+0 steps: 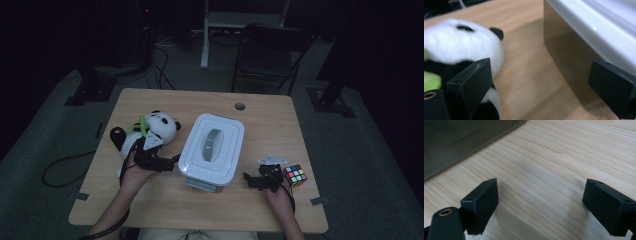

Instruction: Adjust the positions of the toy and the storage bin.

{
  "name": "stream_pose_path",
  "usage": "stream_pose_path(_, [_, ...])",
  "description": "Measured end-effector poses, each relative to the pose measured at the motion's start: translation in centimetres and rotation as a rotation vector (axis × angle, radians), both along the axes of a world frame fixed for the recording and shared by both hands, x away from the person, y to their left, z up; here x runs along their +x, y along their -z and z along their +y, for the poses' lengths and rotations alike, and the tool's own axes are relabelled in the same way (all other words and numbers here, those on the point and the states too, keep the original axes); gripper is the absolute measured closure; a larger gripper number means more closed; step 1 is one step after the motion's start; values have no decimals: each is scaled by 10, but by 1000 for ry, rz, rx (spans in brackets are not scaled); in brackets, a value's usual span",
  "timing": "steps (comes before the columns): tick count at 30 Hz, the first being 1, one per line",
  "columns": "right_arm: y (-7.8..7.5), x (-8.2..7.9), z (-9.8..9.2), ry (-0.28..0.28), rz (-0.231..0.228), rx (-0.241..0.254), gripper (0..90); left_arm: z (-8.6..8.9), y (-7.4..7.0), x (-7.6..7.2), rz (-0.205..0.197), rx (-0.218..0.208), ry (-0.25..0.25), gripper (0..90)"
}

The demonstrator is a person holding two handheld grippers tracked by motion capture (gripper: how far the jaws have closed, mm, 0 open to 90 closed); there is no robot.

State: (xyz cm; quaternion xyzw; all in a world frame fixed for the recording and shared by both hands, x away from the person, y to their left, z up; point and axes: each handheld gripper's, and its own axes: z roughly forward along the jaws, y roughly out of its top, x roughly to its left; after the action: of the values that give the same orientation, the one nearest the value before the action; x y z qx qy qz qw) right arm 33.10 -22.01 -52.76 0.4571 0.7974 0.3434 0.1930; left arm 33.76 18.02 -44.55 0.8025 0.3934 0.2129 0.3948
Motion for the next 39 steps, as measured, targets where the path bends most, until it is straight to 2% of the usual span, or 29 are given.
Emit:
stream_pose_path(2, [0, 0, 0, 1, 0, 0, 129, 0, 6, -5, 1, 28, 2, 61])
stream_pose_path(5, [0, 0, 0, 1, 0, 0, 129, 1, 13, -14, 11, 29, 13, 61])
stream_pose_path(7, [0, 0, 0, 0, 0, 0, 129, 1, 13, -14, 11, 29, 13, 61])
stream_pose_path(8, [0, 0, 0, 1, 0, 0, 129, 0, 20, -21, 27, 34, 45, 61])
stream_pose_path(10, [0, 0, 0, 1, 1, 0, 129, -2, 25, -23, 29, 31, 56, 61])
stream_pose_path(15, [0, 0, 0, 0, 0, 0, 129, -6, 45, -22, 79, 54, 55, 61])
stream_pose_path(19, [0, 0, 0, 0, 0, 1, 129, -9, 57, -19, 90, 78, 38, 61])
stream_pose_path(21, [0, 0, -1, 0, 1, 7, 129, -9, 59, -17, 97, 79, 36, 61])
stream_pose_path(29, [0, 0, 0, 2, -1, -1, 129, -11, 64, -12, 55, 116, 0, 61])
stream_pose_path(32, [0, 0, 0, 2, 0, 0, 129, -11, 65, -17, 68, 109, 22, 61])
stream_pose_path(35, [0, 0, 0, 2, 0, -1, 129, -9, 67, -22, 75, 120, 36, 60])
stream_pose_path(39, [0, 0, 0, 1, -1, -1, 128, -4, 69, -29, 91, 102, 41, 60])
